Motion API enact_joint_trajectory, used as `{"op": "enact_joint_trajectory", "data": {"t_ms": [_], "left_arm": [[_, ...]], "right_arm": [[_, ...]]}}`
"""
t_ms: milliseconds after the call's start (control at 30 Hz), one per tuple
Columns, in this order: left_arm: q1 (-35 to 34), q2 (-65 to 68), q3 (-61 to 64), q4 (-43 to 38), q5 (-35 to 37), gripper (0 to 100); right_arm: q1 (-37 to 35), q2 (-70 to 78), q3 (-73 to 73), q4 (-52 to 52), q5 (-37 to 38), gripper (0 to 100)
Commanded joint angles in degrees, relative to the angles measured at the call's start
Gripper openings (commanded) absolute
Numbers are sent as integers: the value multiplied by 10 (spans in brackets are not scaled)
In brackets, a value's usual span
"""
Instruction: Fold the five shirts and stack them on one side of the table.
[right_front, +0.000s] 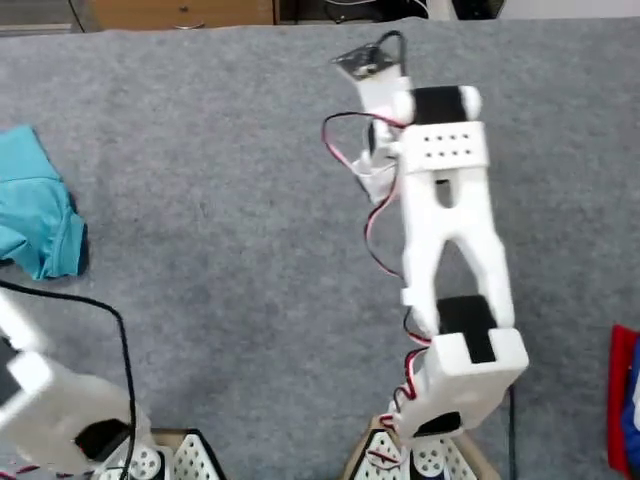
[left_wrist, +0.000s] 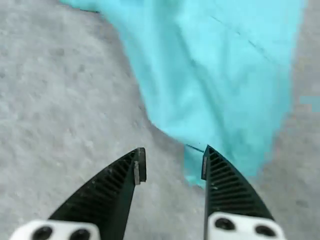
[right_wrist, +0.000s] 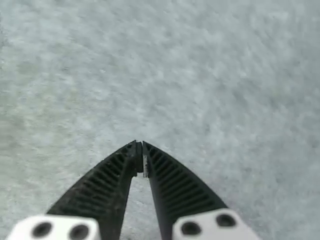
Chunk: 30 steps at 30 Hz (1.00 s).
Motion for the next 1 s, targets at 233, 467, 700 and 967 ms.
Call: {"op": "enact_joint_trajectory", "data": {"t_ms": [233, 467, 700, 967], "left_arm": [[-16, 353, -375, 8, -1, 199], [-5, 473, -552, 144, -5, 79], [33, 475, -679, 269, 1, 19], [160, 361, -566, 270, 0, 18]], "right_arm": [[-22, 41, -20, -4, -29, 9], [-23, 43, -20, 17, -29, 9], [-21, 38, -24, 53, -29, 7], [19, 0, 2, 53, -36, 6]]}}
